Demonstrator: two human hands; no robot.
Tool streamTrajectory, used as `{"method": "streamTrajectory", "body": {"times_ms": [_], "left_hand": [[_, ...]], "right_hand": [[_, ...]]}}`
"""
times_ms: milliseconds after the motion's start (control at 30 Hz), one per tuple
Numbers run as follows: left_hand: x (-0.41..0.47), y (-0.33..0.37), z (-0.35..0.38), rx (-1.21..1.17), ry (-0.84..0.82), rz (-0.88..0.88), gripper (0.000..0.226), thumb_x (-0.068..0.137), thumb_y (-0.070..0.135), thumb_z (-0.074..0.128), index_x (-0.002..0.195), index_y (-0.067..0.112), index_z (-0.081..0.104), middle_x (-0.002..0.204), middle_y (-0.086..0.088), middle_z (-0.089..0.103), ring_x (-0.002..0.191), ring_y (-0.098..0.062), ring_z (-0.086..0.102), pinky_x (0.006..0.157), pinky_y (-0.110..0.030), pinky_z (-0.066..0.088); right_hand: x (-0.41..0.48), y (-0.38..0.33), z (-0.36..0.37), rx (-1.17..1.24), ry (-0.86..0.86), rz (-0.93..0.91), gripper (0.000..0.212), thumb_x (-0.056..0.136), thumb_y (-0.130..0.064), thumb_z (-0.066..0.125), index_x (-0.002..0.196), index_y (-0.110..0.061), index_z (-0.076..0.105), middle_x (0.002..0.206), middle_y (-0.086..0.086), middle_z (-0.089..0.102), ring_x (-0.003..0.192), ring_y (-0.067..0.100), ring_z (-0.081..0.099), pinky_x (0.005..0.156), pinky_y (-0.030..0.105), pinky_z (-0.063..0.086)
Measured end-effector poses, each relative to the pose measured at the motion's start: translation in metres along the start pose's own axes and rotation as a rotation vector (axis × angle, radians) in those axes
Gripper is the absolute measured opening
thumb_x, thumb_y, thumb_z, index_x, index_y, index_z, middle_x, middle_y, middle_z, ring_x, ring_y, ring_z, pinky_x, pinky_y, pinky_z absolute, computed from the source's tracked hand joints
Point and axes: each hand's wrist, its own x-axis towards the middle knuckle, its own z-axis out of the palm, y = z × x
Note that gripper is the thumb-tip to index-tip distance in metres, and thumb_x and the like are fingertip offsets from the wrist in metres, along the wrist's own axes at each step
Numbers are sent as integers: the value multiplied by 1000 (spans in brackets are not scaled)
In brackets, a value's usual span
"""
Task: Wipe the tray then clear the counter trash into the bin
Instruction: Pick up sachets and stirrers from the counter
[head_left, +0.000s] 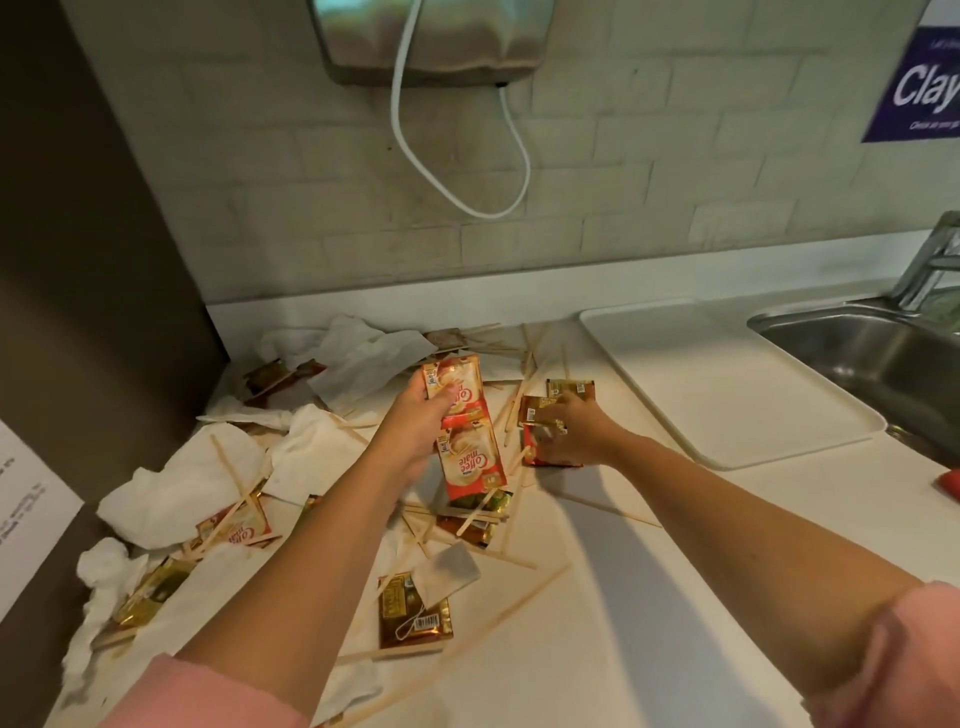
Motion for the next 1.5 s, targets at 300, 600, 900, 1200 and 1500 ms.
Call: {"method": "streamTrajectory", "body": {"times_ms": [300,600,900,1200,1500], "left_hand": [[14,-2,-7,-35,51,-55,26,99,18,42,124,22,47,114,-8,64,106,-25,62,98,-49,46],[17,-1,6,-71,26,-92,30,94,1,42,122,12,44,100,-11,62,85,-22,63,89,-43,51],[16,14,22,-88,63,-54,24,95,2,43,114,17,46,91,-5,62,79,-17,61,74,-32,51],[23,32,49,-119,57,26,27,100,18,38,125,25,43,114,-7,64,100,-25,63,89,-48,50],[25,28,68,-125,-18,2,44,91,0,53,130,17,41,110,-7,63,95,-22,64,76,-36,55]], "right_hand": [[1,1,11,93,58,53,64,76,-28,75,133,-18,48,131,6,45,117,24,48,95,31,47],[-12,8,4,6,227,42,19,81,-28,66,97,-24,56,106,-3,56,108,21,45,81,32,28],[-11,17,-49,351,293,-107,8,95,-17,52,102,-13,52,96,6,58,87,22,56,64,28,48],[-4,-4,-79,998,247,-254,4,100,-23,42,96,-23,41,94,3,64,81,17,66,61,27,56],[34,-7,-62,989,303,-117,9,97,-26,50,96,-17,48,103,14,64,90,29,65,74,44,58]]}}
